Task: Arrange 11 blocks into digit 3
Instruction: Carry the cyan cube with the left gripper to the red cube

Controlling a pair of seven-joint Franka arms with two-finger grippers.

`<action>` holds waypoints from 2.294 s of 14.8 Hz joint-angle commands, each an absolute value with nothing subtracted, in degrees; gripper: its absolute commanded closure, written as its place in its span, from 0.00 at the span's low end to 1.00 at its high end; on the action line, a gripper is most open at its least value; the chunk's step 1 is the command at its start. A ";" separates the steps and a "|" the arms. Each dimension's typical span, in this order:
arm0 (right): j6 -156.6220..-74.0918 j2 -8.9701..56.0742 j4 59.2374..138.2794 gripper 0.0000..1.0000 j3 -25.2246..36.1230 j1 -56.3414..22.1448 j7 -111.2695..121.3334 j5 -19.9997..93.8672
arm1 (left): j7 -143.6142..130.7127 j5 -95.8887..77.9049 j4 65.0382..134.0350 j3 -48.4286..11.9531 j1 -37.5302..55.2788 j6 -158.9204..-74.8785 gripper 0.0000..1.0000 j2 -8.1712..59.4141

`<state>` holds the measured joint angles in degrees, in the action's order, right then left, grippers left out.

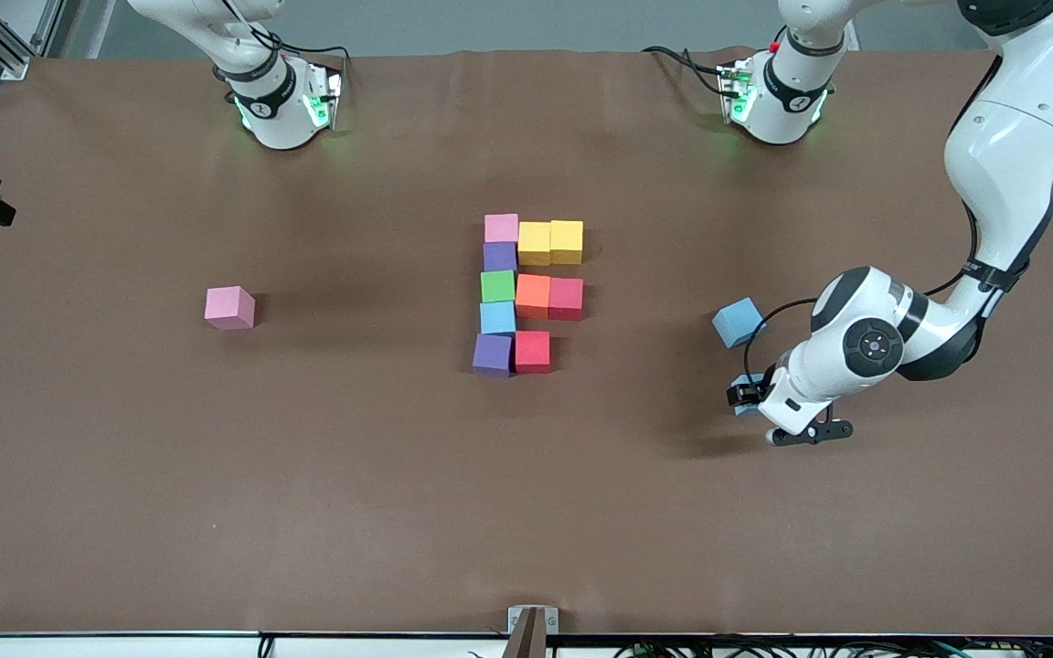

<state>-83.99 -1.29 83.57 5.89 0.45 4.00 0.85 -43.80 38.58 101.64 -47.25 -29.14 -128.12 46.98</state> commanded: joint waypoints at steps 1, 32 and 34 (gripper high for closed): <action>-83.76 -1.14 82.97 0.00 5.98 0.26 4.39 0.62 | -53.31 38.50 100.63 -47.28 -26.12 -128.23 0.81 47.02; -83.85 -0.97 82.97 0.00 5.98 0.18 4.39 0.62 | -146.43 39.90 97.12 -42.82 2.62 -133.07 0.93 47.64; -83.76 -0.97 82.97 0.00 5.98 0.18 4.39 0.62 | -146.60 39.38 97.03 -41.05 4.13 -133.33 0.94 47.64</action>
